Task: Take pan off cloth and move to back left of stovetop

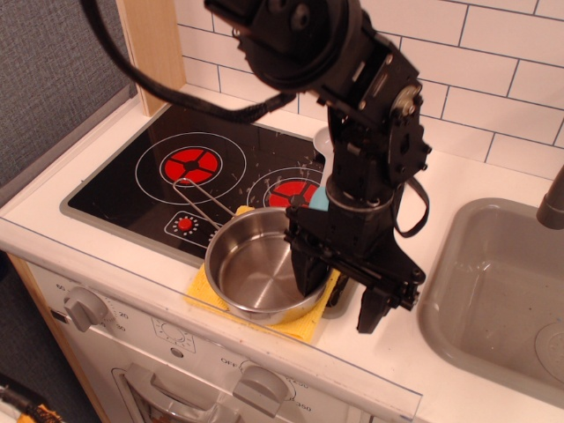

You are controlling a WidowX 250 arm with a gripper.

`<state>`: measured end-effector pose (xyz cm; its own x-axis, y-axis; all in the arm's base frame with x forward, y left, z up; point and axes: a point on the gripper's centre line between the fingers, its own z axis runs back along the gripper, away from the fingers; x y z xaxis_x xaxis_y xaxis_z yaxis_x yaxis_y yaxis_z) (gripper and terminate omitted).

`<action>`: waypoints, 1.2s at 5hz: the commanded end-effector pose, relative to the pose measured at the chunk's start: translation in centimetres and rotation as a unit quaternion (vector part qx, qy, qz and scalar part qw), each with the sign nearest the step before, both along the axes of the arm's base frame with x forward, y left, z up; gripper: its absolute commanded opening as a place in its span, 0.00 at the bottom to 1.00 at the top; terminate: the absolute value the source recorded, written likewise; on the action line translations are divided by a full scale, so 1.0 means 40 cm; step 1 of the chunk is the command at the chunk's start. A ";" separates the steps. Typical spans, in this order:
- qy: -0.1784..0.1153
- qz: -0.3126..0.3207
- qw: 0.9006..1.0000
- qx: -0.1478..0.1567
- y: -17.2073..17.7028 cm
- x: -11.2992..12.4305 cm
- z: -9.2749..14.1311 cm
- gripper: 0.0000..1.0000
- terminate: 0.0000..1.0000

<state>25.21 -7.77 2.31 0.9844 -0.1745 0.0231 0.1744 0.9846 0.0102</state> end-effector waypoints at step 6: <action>-0.090 0.094 0.991 -0.017 0.159 0.157 0.218 0.00 0.00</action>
<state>31.47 -1.63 9.38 0.9883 0.0195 0.1512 -0.0186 0.9998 -0.0072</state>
